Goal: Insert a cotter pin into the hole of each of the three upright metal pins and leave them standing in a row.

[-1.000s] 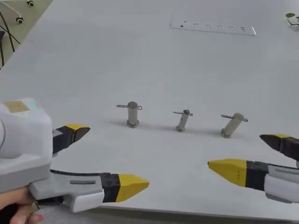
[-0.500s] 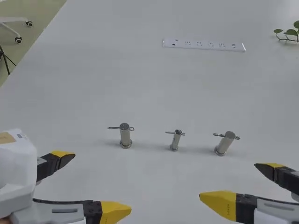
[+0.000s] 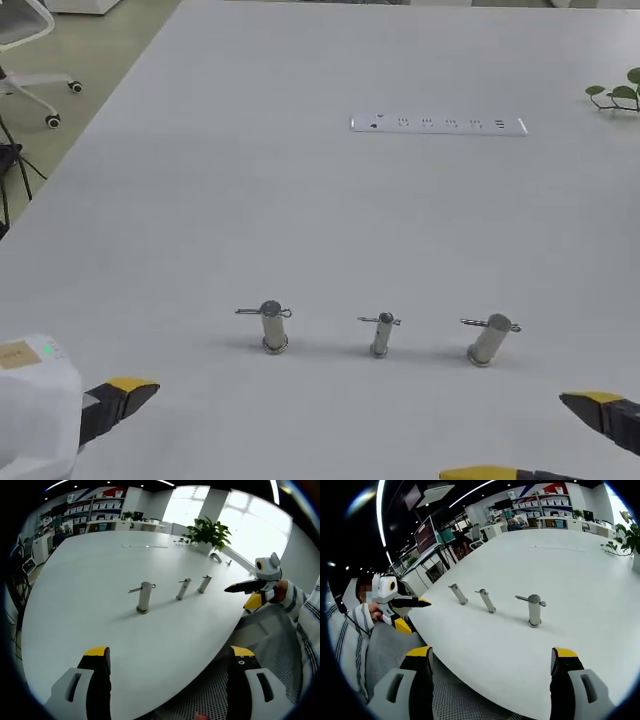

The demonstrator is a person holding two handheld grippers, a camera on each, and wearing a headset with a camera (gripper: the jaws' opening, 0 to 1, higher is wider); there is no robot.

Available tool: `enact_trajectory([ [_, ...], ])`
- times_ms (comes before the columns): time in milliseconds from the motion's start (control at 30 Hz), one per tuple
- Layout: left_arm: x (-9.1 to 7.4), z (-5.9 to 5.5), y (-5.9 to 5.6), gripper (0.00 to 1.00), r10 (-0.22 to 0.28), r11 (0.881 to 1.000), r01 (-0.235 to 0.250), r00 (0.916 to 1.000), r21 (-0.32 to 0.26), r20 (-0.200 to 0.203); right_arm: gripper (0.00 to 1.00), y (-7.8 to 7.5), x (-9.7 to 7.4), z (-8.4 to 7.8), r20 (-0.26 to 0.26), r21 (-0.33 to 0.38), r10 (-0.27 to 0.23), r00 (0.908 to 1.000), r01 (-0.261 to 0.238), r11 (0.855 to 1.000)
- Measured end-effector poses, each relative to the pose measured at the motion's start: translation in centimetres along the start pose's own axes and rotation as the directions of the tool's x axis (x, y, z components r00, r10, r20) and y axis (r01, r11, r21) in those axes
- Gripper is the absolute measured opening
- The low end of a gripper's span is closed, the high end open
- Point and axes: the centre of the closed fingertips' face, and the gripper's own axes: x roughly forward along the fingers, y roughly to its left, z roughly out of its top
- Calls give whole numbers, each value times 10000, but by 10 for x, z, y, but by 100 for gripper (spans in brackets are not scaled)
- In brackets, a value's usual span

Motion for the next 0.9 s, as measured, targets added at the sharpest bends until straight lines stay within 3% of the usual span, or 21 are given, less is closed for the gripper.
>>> enact_trajectory([
  [133,-3,11,5,92,248,9996,-244,9990,-105,382,97,-1,-1,0,40,24,-45,10000,45,10000],
  [233,-2,10,3,91,12,9978,-5,9999,-661,104,97,-3,-1,1,114,130,-176,9998,175,9998],
  [433,-2,10,6,88,105,9994,-105,9999,-323,12,97,-3,-1,1,54,114,-163,9999,162,9998],
  [567,-1,7,0,87,-233,9979,230,9997,-597,-57,97,-2,0,2,38,43,-165,9999,165,9999],
  [900,0,7,-7,81,-487,9958,476,9987,-781,-120,97,-3,1,0,-55,23,-83,10000,84,10000],
])
